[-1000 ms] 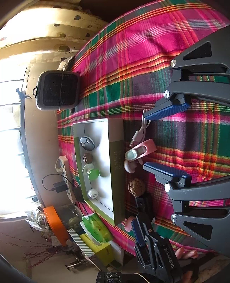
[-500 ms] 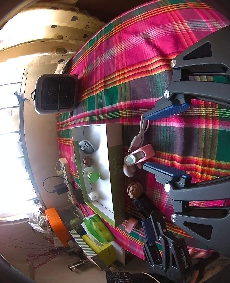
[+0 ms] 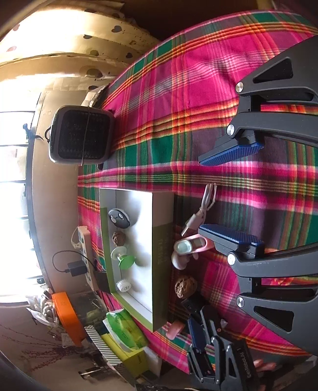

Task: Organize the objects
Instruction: 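Grasp the black flashlight with the left gripper while the right grasps the white USB cable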

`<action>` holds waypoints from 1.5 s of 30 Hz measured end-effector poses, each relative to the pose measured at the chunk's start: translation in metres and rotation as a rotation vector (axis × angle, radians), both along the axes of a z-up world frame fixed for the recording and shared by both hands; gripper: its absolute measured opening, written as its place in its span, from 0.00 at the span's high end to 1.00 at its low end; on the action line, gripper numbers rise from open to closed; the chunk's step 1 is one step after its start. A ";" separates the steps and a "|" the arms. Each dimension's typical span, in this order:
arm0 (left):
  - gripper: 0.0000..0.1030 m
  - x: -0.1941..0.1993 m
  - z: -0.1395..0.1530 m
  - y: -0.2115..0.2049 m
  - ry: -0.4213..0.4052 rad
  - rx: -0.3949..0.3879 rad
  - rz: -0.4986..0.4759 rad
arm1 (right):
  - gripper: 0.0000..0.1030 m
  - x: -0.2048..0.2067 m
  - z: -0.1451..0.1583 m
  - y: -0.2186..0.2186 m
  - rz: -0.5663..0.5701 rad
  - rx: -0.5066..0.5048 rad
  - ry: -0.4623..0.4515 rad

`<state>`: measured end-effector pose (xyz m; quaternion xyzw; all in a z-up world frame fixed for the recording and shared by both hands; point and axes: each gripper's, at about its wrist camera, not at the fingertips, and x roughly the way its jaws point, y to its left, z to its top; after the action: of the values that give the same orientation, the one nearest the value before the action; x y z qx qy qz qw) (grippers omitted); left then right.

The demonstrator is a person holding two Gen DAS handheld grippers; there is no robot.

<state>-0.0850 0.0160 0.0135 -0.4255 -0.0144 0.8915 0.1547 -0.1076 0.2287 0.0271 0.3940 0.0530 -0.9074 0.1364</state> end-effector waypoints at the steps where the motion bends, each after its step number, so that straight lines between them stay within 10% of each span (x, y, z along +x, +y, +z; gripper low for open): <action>1: 0.64 0.000 0.000 0.000 0.001 0.002 0.002 | 0.50 -0.003 -0.002 0.001 0.006 0.007 -0.006; 28: 0.64 -0.009 -0.003 -0.001 0.006 -0.012 0.014 | 0.51 -0.023 -0.016 -0.021 0.147 0.047 -0.071; 36: 0.64 -0.009 -0.003 -0.001 0.007 -0.012 0.014 | 0.82 -0.022 -0.015 -0.014 0.098 0.034 -0.069; 45: 0.64 -0.010 -0.003 -0.001 0.008 -0.022 0.024 | 0.82 -0.025 -0.015 -0.018 0.106 0.016 -0.076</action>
<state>-0.0945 0.0152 0.0106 -0.4234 -0.0089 0.8951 0.1395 -0.1324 0.2108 0.0124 0.4260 0.0756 -0.8828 0.1830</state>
